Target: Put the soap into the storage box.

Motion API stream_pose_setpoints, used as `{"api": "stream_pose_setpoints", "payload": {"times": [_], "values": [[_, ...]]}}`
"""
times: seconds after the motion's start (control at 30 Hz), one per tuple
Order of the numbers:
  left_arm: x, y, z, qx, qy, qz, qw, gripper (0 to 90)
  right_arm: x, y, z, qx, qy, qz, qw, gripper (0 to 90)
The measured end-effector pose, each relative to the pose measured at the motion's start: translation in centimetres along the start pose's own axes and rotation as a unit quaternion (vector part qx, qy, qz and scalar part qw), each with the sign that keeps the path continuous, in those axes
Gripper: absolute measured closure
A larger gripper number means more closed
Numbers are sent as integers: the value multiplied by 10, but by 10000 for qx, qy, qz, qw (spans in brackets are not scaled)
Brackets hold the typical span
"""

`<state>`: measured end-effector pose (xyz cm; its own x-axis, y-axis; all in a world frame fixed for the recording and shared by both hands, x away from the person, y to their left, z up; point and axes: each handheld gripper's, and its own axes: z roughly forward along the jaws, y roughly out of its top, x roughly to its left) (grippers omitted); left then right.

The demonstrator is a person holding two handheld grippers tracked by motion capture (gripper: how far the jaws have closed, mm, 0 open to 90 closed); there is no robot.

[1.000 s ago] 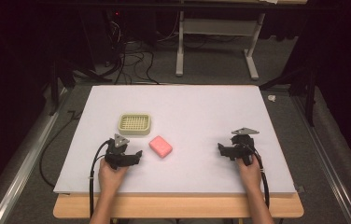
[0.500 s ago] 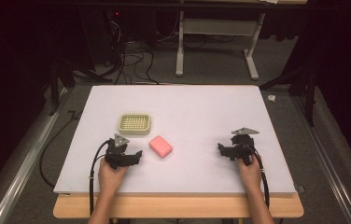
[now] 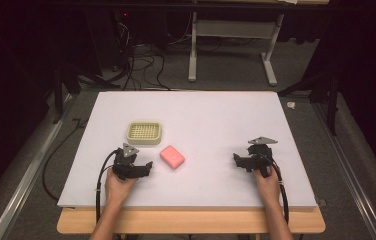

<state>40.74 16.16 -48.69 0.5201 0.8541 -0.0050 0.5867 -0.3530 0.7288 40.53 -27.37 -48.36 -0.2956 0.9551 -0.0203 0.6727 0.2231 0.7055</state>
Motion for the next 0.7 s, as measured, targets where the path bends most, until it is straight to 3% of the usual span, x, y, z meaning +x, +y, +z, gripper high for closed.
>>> {"api": "stream_pose_setpoints", "payload": {"times": [0.17,0.4,0.7], "values": [[-3,1,-2,-58,-6,121,9999,154,0,0,0,3,-12,2,10000,146],[-7,8,-19,-248,-132,250,9993,148,0,0,0,3,-5,3,10000,146],[-13,14,-29,-537,-525,19,9972,143,0,0,0,0,-5,0,10000,146]]}}
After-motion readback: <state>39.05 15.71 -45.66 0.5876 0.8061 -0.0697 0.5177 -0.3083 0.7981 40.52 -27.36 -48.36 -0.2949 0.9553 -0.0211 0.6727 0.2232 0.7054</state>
